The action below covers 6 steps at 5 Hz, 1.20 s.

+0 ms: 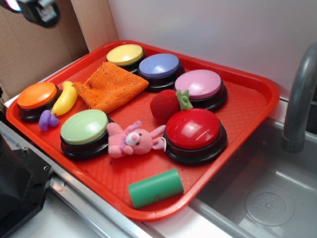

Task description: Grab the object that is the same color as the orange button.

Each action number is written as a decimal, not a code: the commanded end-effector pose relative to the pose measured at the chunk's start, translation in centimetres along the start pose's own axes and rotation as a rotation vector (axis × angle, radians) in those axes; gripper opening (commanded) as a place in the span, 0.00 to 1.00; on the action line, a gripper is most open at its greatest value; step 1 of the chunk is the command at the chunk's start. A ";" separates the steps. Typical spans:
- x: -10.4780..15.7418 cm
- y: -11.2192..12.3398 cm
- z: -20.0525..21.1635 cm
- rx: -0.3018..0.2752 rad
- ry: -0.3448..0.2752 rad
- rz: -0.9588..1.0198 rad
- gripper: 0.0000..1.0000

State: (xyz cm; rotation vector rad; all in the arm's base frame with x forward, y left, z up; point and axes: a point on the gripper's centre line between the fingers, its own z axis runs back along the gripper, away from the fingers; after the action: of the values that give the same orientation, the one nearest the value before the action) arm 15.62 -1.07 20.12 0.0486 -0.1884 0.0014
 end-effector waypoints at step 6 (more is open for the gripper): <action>5.8 4.2 -17.9 0.127 -0.001 -0.052 1.00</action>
State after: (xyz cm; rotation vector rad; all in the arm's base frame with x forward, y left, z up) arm 23.96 3.62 2.97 0.1728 -0.1549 -0.0412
